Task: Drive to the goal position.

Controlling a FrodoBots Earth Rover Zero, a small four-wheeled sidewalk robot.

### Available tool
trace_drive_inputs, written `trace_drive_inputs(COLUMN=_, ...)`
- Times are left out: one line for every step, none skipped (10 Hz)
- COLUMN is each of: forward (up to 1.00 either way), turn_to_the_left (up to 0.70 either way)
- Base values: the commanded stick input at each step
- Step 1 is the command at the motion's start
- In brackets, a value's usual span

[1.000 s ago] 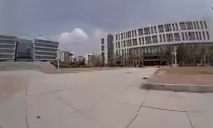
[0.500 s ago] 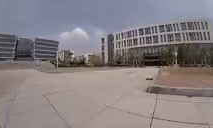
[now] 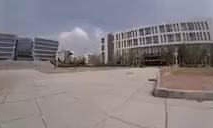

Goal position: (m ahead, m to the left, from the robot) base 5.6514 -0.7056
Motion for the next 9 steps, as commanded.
trace_drive_inputs(forward=0.7, turn_to_the_left=0.35)
trace_drive_inputs(forward=0.7, turn_to_the_left=0.35)
trace_drive_inputs(forward=0.7, turn_to_the_left=0.31)
trace_drive_inputs(forward=0.7, turn_to_the_left=0.22)
trace_drive_inputs(forward=0.7, turn_to_the_left=0.13)
trace_drive_inputs(forward=0.7, turn_to_the_left=0.05)
trace_drive_inputs(forward=0.7, turn_to_the_left=0.0)
trace_drive_inputs(forward=0.7, turn_to_the_left=0.0)
trace_drive_inputs(forward=0.7, turn_to_the_left=0.0)
